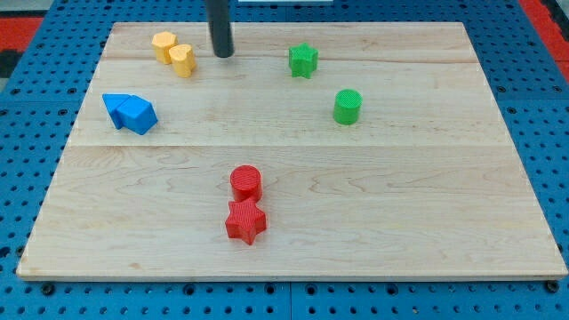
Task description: Move the green star to the left side of the green circle
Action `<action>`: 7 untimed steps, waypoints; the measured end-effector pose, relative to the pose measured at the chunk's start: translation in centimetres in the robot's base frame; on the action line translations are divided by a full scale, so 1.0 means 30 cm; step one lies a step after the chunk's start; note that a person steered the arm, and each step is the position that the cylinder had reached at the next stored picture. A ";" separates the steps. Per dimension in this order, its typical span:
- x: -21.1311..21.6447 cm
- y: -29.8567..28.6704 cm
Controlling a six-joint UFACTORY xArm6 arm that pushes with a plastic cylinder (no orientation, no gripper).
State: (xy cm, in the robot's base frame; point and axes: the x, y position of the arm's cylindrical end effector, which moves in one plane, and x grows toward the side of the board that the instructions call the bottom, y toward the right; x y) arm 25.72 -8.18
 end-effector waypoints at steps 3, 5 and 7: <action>0.083 0.257; 0.099 0.198; 0.004 0.536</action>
State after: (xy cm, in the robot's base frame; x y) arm 25.84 7.89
